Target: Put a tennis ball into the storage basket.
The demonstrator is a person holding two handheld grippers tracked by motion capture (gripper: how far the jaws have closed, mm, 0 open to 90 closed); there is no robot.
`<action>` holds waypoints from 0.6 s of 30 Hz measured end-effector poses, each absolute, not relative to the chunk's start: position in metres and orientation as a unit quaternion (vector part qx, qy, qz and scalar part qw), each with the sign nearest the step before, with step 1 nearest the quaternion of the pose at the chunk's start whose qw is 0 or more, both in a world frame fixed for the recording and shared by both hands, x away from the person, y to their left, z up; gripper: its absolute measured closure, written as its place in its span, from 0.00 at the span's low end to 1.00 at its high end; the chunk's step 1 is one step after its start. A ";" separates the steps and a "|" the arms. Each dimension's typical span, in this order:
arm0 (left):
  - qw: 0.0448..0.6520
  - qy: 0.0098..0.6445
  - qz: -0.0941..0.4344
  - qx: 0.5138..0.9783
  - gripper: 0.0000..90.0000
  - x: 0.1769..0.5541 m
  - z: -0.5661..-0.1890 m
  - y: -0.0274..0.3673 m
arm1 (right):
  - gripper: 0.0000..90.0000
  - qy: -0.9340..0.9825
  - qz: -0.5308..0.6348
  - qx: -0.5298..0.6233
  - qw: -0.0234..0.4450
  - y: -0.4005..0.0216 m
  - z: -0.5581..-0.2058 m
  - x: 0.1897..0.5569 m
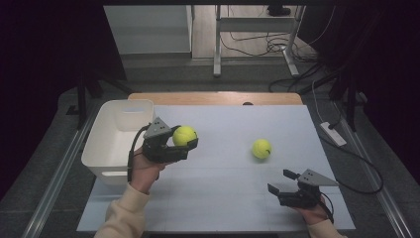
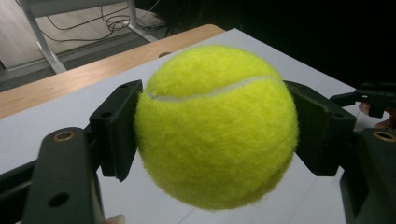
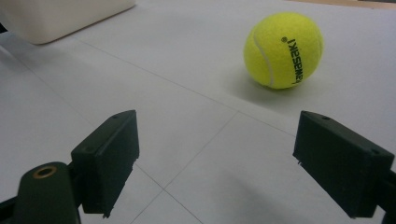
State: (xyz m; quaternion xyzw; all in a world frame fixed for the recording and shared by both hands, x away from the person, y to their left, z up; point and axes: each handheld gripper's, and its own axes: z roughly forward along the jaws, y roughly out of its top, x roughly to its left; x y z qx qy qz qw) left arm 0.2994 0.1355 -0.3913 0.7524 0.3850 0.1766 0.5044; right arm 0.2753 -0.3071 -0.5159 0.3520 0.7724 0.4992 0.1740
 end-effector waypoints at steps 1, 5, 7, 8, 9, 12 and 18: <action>0.506 0.386 0.177 0.751 0.30 0.299 -0.390 0.136 | 0.16 0.772 0.499 0.352 0.174 -0.307 -0.516 0.275; 0.507 0.389 0.182 0.747 0.30 0.300 -0.384 0.141 | 0.16 0.772 0.500 0.352 0.174 -0.307 -0.516 0.275; 0.508 0.390 0.182 0.746 0.30 0.301 -0.383 0.142 | 0.16 0.771 0.501 0.353 0.174 -0.308 -0.515 0.275; 0.509 0.392 0.182 0.744 0.30 0.301 -0.381 0.144 | 0.16 0.771 0.501 0.353 0.174 -0.308 -0.515 0.275; 0.509 0.393 0.183 0.744 0.30 0.301 -0.380 0.145 | 0.16 0.770 0.502 0.353 0.174 -0.308 -0.515 0.275; 0.510 0.395 0.185 0.741 0.30 0.302 -0.378 0.147 | 0.16 0.769 0.503 0.354 0.173 -0.308 -0.515 0.275; 0.512 0.400 0.189 0.736 0.30 0.304 -0.371 0.151 | 0.16 0.769 0.504 0.354 0.174 -0.308 -0.515 0.275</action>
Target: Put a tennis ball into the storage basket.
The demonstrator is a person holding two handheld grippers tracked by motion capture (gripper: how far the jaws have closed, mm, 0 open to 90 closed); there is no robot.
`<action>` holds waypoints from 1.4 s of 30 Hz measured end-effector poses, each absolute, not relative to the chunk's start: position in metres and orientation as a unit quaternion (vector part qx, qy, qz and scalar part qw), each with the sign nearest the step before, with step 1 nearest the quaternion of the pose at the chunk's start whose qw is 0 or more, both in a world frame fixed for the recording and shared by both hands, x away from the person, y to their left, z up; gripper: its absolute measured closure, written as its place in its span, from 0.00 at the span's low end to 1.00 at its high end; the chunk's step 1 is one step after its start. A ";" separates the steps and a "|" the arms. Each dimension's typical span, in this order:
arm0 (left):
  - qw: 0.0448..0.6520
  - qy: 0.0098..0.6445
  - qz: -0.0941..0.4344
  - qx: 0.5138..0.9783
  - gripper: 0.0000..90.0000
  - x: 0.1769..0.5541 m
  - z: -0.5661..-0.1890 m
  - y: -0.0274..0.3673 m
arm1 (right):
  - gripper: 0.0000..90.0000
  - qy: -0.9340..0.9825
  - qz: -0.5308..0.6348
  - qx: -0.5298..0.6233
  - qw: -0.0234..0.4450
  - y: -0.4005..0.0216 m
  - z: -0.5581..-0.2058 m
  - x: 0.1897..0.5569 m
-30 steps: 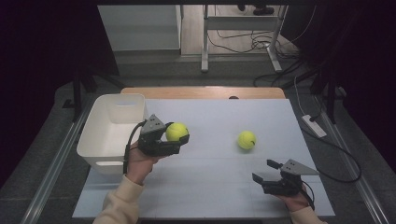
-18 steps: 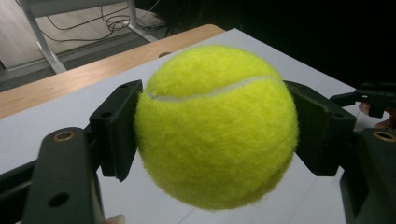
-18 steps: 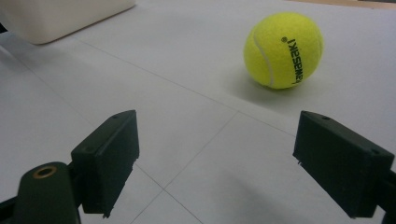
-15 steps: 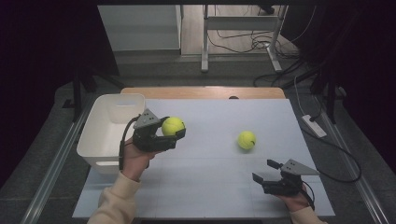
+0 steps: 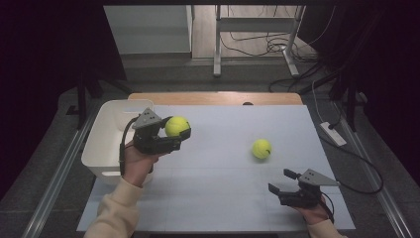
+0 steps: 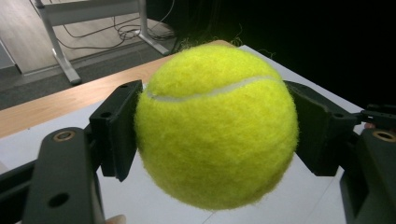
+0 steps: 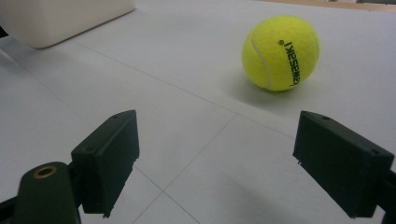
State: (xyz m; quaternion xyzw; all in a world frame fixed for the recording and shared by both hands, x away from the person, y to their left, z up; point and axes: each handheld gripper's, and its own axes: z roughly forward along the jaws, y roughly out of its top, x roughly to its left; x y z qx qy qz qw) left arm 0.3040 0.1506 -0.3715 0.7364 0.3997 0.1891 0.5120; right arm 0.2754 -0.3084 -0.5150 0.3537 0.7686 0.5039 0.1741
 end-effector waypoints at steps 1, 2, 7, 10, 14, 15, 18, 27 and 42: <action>0.512 0.400 0.189 0.736 0.30 0.304 -0.371 0.151 | 0.16 0.768 0.504 0.354 0.174 -0.308 -0.515 0.275; 0.513 0.400 0.192 0.735 0.30 0.304 -0.370 0.151 | 0.16 0.768 0.504 0.354 0.174 -0.309 -0.515 0.275; 0.515 0.401 0.197 0.732 0.30 0.304 -0.365 0.153 | 0.16 0.768 0.504 0.355 0.175 -0.309 -0.515 0.275; 0.517 0.400 0.198 0.730 0.30 0.304 -0.363 0.155 | 0.16 0.768 0.504 0.354 0.175 -0.309 -0.515 0.275; 0.518 0.401 0.202 0.728 0.30 0.304 -0.360 0.158 | 0.16 0.768 0.504 0.355 0.175 -0.309 -0.515 0.275; 0.518 0.401 0.203 0.728 0.30 0.304 -0.360 0.159 | 0.16 0.768 0.504 0.354 0.175 -0.309 -0.515 0.275; 0.519 0.402 0.205 0.726 0.30 0.304 -0.358 0.161 | 0.16 0.768 0.503 0.354 0.175 -0.309 -0.515 0.275; 0.520 0.410 0.211 0.719 0.30 0.306 -0.356 0.170 | 0.16 0.768 0.503 0.355 0.175 -0.309 -0.515 0.275; 0.517 0.426 0.224 0.708 0.30 0.309 -0.355 0.183 | 0.16 0.769 0.503 0.354 0.176 -0.308 -0.515 0.275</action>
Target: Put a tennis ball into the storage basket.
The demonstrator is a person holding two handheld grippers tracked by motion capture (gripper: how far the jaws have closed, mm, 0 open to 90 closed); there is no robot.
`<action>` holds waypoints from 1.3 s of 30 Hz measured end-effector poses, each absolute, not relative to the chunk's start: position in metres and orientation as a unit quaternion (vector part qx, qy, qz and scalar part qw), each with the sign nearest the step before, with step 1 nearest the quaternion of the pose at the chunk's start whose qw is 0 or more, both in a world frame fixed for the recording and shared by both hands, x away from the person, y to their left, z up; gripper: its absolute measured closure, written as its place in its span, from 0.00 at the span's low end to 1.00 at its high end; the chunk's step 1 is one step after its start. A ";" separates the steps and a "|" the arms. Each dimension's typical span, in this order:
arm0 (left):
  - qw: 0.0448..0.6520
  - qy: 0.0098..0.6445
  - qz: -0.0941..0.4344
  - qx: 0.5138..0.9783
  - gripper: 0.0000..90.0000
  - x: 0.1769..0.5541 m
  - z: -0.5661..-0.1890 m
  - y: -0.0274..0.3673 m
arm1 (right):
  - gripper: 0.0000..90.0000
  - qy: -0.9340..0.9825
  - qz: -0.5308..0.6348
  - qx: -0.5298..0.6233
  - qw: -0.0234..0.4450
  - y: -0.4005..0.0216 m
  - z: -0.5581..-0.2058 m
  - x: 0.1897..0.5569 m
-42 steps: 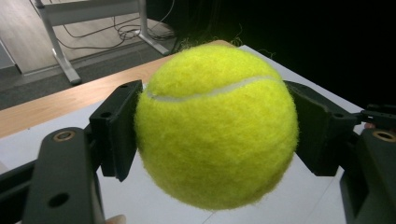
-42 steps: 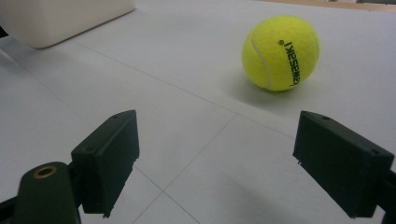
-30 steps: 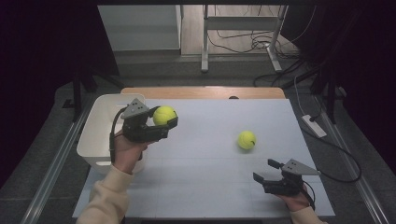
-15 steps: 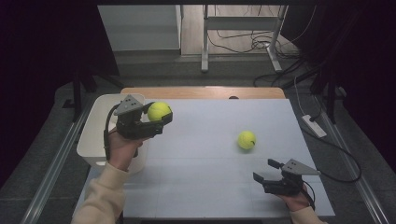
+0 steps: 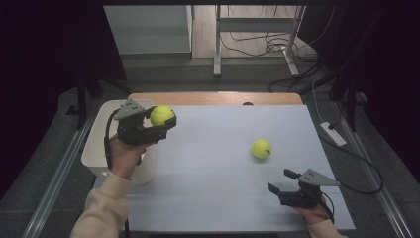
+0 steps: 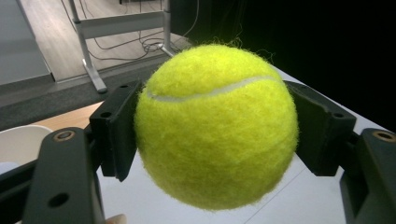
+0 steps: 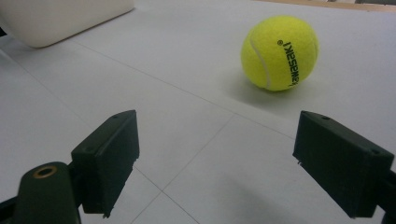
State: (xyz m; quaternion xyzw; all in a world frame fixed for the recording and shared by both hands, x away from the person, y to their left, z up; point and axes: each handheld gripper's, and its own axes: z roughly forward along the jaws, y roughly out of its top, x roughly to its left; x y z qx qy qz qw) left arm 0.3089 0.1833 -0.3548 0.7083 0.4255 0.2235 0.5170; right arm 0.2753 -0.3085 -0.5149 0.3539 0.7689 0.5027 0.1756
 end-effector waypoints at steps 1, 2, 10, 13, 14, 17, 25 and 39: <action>0.517 0.426 0.225 0.708 0.30 0.309 -0.355 0.184 | 0.16 0.769 0.503 0.354 0.176 -0.308 -0.515 0.275; 0.516 0.428 0.226 0.707 0.30 0.309 -0.355 0.185 | 0.16 0.769 0.502 0.354 0.176 -0.308 -0.515 0.275; 0.513 0.440 0.230 0.700 0.30 0.313 -0.356 0.194 | 0.16 0.770 0.502 0.353 0.176 -0.308 -0.515 0.275; 0.511 0.444 0.233 0.698 0.30 0.314 -0.357 0.198 | 0.16 0.771 0.500 0.354 0.176 -0.308 -0.515 0.275; 0.511 0.446 0.233 0.698 0.30 0.314 -0.357 0.199 | 0.16 0.771 0.500 0.354 0.176 -0.308 -0.515 0.275; 0.511 0.451 0.234 0.693 0.30 0.316 -0.358 0.203 | 0.16 0.770 0.500 0.354 0.177 -0.308 -0.515 0.276; 0.509 0.464 0.240 0.684 0.30 0.319 -0.358 0.212 | 0.16 0.769 0.502 0.355 0.177 -0.309 -0.515 0.276; 0.492 0.488 0.250 0.676 0.30 0.328 -0.360 0.228 | 0.16 0.768 0.502 0.356 0.177 -0.309 -0.515 0.276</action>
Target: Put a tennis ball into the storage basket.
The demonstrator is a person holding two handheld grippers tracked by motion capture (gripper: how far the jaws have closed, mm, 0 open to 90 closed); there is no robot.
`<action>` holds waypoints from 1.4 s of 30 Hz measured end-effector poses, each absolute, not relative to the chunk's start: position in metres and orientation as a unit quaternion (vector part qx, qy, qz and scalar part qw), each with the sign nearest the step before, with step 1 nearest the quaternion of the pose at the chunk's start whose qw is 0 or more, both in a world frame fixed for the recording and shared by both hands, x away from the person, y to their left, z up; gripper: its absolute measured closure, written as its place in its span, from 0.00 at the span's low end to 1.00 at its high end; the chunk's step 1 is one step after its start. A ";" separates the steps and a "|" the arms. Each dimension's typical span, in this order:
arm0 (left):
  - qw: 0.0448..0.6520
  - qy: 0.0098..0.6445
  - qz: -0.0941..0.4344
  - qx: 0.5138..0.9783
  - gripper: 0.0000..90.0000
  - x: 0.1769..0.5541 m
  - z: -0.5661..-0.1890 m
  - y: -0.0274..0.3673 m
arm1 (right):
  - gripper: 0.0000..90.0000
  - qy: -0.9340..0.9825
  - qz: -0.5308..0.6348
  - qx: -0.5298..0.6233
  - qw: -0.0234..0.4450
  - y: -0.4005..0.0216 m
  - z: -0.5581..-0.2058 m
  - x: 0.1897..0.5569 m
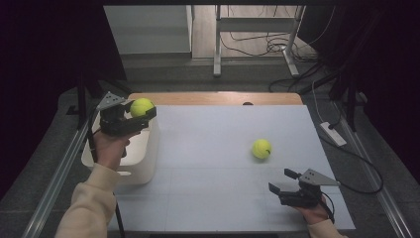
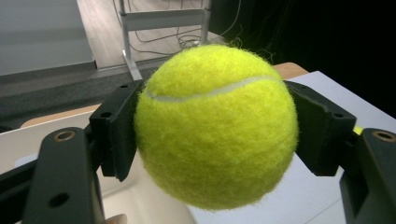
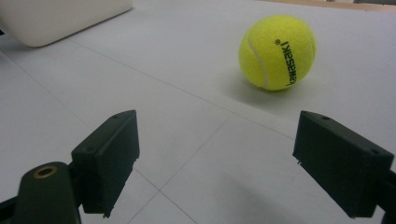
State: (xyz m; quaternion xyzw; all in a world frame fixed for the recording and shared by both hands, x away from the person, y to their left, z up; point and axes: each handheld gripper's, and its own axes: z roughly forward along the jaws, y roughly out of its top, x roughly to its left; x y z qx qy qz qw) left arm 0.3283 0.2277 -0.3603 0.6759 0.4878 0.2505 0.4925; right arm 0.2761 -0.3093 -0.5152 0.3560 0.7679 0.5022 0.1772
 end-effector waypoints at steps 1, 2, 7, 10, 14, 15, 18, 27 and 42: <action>0.492 0.490 0.251 0.675 0.30 0.329 -0.361 0.229 | 0.16 0.768 0.502 0.356 0.177 -0.309 -0.515 0.276; 0.489 0.494 0.253 0.674 0.30 0.331 -0.361 0.231 | 0.16 0.768 0.503 0.356 0.177 -0.309 -0.515 0.276; 0.483 0.500 0.257 0.672 0.30 0.333 -0.363 0.234 | 0.16 0.767 0.503 0.356 0.178 -0.310 -0.515 0.276; 0.480 0.503 0.259 0.670 0.30 0.334 -0.363 0.236 | 0.16 0.767 0.503 0.356 0.178 -0.310 -0.515 0.276; 0.477 0.507 0.263 0.668 0.30 0.334 -0.362 0.240 | 0.16 0.767 0.503 0.356 0.178 -0.310 -0.515 0.276; 0.476 0.507 0.264 0.668 0.30 0.334 -0.362 0.241 | 0.16 0.767 0.503 0.356 0.178 -0.310 -0.515 0.276; 0.471 0.511 0.268 0.667 0.30 0.335 -0.362 0.244 | 0.16 0.767 0.503 0.356 0.178 -0.310 -0.515 0.276; 0.459 0.521 0.275 0.665 0.30 0.342 -0.364 0.250 | 0.16 0.767 0.503 0.356 0.178 -0.310 -0.515 0.276; 0.435 0.544 0.287 0.657 0.30 0.355 -0.367 0.263 | 0.16 0.768 0.502 0.355 0.179 -0.310 -0.515 0.276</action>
